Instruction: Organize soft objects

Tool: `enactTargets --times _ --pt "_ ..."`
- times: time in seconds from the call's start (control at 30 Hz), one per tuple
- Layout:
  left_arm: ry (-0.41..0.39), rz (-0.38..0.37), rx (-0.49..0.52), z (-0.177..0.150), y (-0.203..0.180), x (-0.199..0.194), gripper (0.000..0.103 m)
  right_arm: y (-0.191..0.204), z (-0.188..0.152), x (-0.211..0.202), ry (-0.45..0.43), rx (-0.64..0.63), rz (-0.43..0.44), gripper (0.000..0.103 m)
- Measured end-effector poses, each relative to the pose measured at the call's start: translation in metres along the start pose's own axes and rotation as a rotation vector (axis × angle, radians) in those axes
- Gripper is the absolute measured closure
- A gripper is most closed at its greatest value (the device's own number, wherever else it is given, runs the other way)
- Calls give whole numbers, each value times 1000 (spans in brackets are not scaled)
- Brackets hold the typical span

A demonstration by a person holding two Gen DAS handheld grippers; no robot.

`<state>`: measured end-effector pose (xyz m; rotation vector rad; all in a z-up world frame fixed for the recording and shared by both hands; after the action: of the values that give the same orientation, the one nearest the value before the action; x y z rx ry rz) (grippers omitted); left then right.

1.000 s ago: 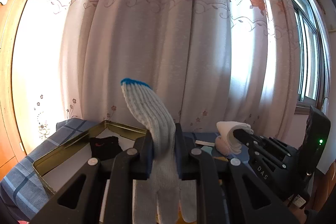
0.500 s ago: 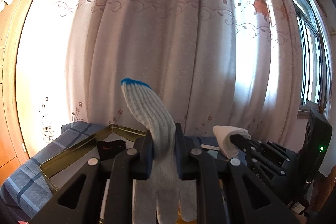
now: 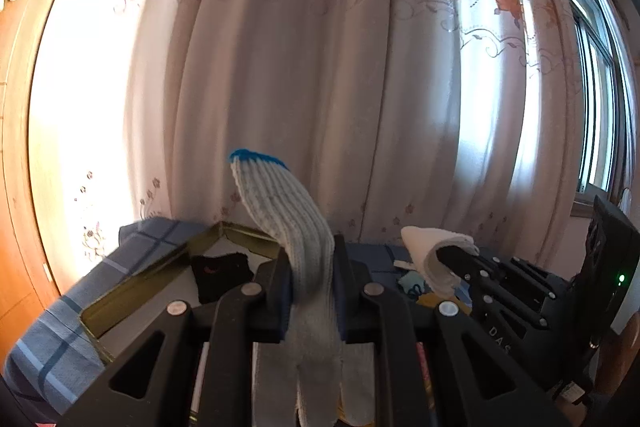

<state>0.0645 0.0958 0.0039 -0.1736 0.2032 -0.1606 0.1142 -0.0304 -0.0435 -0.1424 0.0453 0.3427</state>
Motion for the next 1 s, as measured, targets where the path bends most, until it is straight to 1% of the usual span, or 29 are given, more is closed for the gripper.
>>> enactTargets --times 0.23,0.5,0.63,1.0 --pt "32 -15 -25 2 11 11 88 9 1 11 25 -11 8 99" --pt "107 -66 -50 6 14 31 88 20 0 23 55 -44 16 99" --pt "125 -59 -36 9 16 36 88 19 2 27 74 -28 28 99" --pt "179 -78 -27 14 18 47 88 15 13 42 143 -8 47 99"
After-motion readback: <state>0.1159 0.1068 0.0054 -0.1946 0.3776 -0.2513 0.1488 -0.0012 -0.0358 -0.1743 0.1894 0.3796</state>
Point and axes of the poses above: each gripper's, at about its wrist camera, not at the fingertips, and x roughly the way its jaws point, y to its left, z to its top, the point moved 5 cm from there along x, roughly the way its jaws point, and after that the axes turned 12 degrees about -z, right-handed, at the moved point
